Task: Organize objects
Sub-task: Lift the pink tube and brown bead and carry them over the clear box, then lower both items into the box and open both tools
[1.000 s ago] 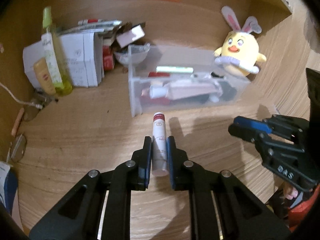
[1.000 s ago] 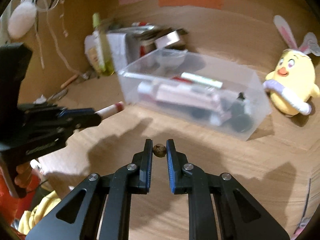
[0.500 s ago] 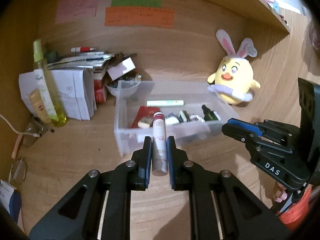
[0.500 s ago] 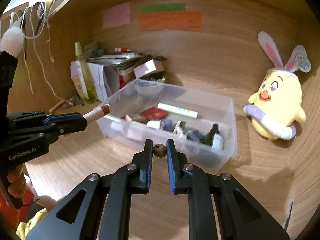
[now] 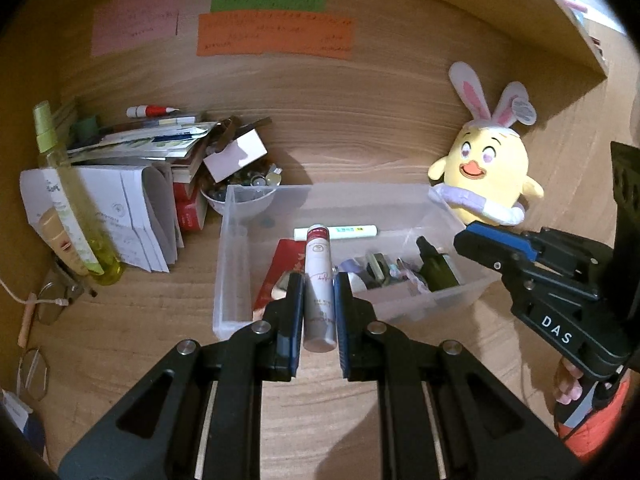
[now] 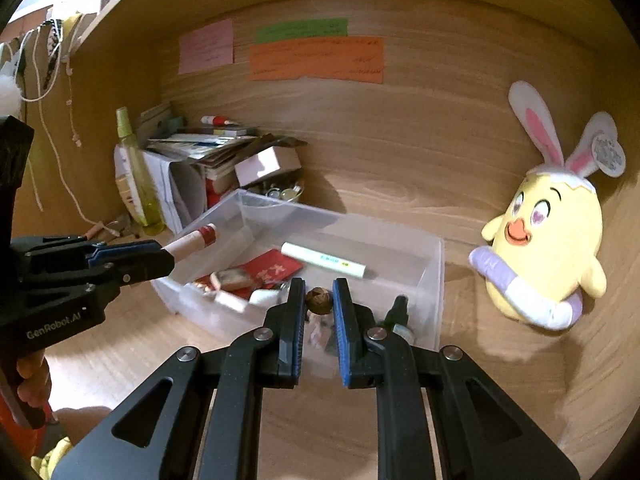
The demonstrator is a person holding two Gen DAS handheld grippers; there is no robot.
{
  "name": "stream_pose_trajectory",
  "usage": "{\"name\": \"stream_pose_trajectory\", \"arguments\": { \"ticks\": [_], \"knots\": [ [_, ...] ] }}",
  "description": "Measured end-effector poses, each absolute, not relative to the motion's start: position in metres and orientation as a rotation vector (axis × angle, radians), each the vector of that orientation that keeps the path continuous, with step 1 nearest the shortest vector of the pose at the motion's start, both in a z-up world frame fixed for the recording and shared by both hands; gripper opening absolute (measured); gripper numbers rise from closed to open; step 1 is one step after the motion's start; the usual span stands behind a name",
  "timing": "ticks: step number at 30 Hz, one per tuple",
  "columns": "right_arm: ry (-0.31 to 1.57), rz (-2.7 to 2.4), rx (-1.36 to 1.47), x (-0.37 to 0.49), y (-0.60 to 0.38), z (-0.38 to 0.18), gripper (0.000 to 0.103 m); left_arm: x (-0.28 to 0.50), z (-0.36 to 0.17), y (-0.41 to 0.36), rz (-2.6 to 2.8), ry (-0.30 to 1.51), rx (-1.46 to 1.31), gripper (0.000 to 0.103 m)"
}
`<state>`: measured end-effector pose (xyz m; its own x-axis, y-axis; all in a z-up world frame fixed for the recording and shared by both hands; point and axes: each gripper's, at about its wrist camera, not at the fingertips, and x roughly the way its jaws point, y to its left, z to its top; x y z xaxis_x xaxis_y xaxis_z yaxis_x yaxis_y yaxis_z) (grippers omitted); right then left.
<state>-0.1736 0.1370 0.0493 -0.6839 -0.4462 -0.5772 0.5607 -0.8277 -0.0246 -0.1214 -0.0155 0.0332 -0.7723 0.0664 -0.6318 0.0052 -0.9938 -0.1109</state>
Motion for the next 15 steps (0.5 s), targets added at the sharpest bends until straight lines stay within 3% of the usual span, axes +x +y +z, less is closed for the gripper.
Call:
{"name": "stream_pose_trajectory", "arguments": {
  "ticks": [15],
  "knots": [
    [0.272,-2.411,0.883,-0.213,0.130,0.020,0.012,-0.172,0.015,-0.005,2.884,-0.162,-1.112,0.014]
  ]
}}
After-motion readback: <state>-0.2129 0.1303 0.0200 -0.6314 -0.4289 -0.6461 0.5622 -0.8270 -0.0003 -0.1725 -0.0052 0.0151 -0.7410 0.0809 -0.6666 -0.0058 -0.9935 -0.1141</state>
